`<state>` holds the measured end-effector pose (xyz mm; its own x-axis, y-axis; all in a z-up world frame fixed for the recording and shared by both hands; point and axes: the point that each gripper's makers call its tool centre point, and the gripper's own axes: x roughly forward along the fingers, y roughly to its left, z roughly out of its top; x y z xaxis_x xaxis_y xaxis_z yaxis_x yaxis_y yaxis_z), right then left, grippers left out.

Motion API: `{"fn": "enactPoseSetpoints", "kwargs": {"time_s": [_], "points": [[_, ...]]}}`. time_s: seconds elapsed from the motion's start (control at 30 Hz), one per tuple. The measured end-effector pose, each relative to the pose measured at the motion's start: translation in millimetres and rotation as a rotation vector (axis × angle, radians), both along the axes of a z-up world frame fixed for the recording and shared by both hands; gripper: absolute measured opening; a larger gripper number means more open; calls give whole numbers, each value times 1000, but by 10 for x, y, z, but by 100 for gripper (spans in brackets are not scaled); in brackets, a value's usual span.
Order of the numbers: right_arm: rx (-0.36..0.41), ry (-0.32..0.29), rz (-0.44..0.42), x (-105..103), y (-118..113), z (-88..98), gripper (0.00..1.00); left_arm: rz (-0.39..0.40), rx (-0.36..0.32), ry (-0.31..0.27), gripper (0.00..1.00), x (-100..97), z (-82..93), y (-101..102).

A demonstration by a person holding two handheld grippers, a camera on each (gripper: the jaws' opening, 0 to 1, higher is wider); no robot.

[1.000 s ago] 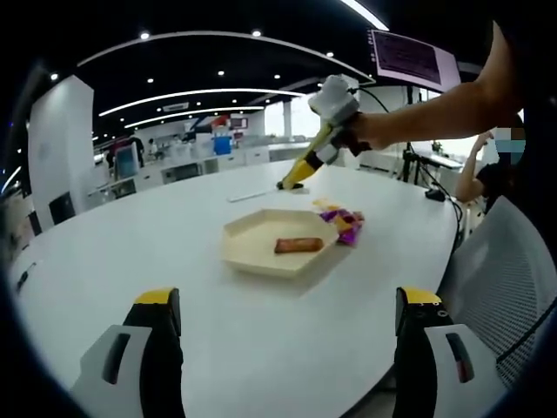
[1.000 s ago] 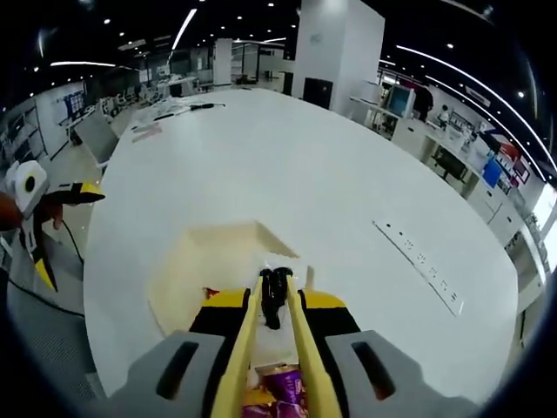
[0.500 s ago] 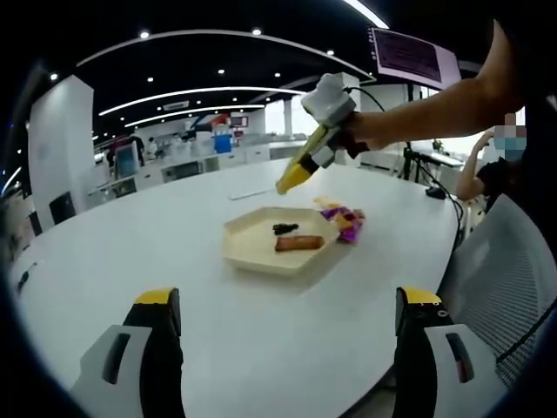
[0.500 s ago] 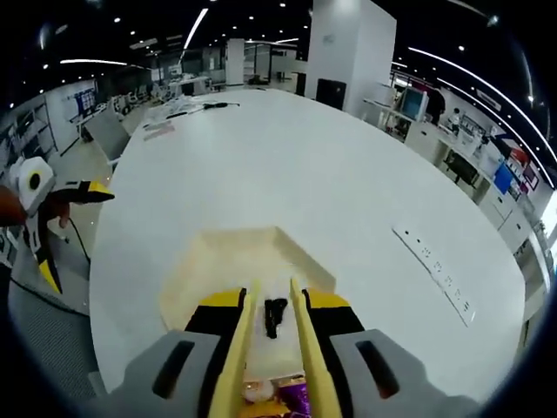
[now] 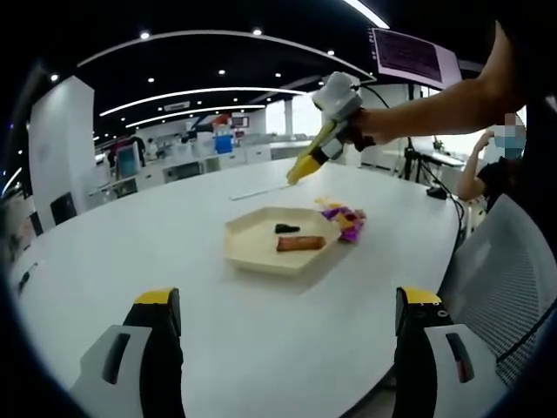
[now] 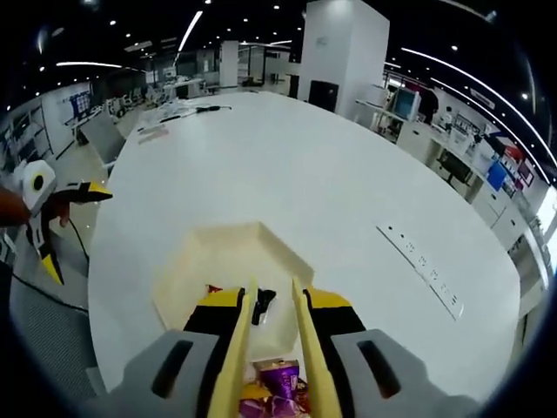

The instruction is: Place the target food into the container with the food tongs after gripping and lifting it, then release it inside without dropping or visibly crushing the food.

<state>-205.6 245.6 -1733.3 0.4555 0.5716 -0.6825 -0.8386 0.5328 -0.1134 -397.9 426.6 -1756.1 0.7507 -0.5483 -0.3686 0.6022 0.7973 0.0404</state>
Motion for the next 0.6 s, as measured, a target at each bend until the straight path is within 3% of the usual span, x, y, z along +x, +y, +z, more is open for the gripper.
{"fn": "enactPoseSetpoints", "kwargs": {"time_s": [0.6], "points": [[-25,0,-138,77,-975,-82,27,-2,5,6,100,-4,-19,-2]]}}
